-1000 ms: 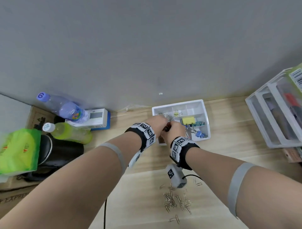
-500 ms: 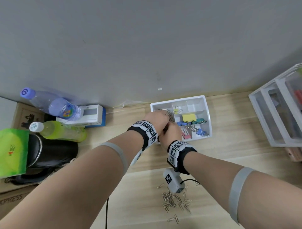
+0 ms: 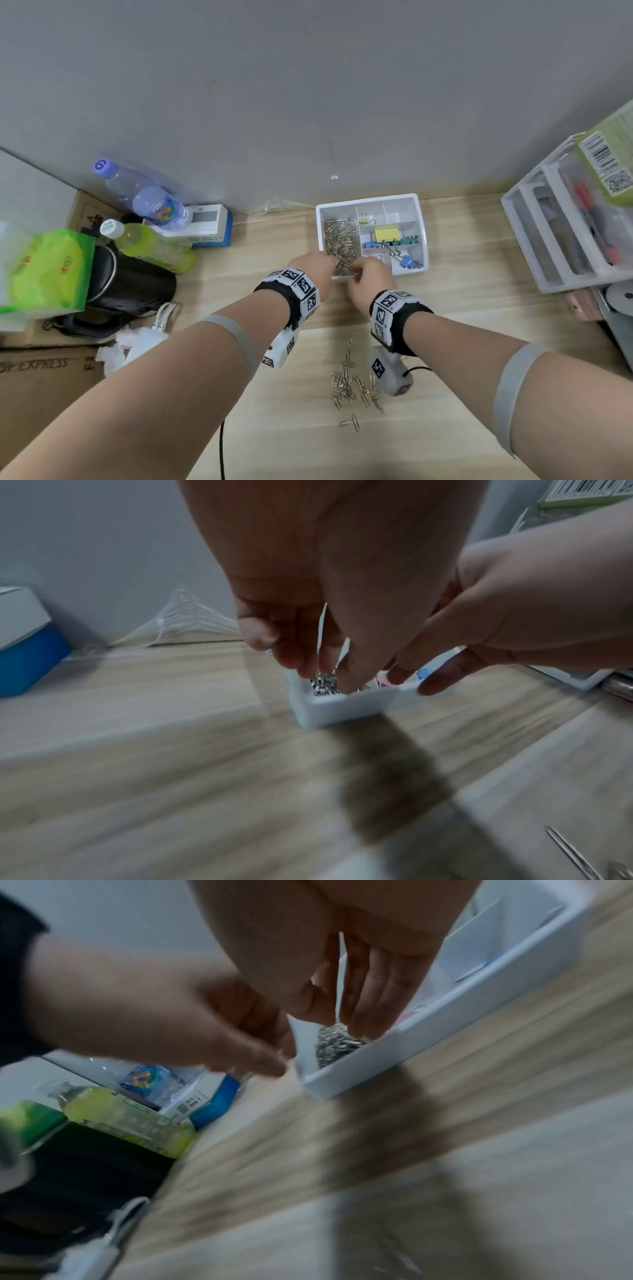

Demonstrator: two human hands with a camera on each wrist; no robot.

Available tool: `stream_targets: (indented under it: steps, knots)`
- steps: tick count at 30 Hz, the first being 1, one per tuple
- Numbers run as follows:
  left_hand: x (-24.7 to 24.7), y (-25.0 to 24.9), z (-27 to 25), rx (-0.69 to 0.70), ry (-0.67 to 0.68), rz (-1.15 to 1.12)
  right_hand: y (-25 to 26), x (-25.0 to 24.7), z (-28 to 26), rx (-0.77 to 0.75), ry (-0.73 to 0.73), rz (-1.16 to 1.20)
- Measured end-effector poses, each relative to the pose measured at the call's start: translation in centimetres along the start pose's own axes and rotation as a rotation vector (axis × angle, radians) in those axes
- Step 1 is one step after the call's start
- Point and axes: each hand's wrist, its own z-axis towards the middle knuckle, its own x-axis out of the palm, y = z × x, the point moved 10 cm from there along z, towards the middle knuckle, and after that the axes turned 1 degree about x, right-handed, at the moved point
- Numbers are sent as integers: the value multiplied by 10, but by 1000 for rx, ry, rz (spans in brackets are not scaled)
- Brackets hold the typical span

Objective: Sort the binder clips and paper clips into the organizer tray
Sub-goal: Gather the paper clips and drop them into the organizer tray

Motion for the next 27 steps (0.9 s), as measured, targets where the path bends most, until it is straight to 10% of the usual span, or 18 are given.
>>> stream_targets:
  steps: [13, 27]
  knots:
    - [123, -30, -65, -56, 138, -145, -132, -6, -62, 289, 183, -370]
    - [146, -57, -98, 72, 96, -294, -114, 68, -111, -9, 336, -90]
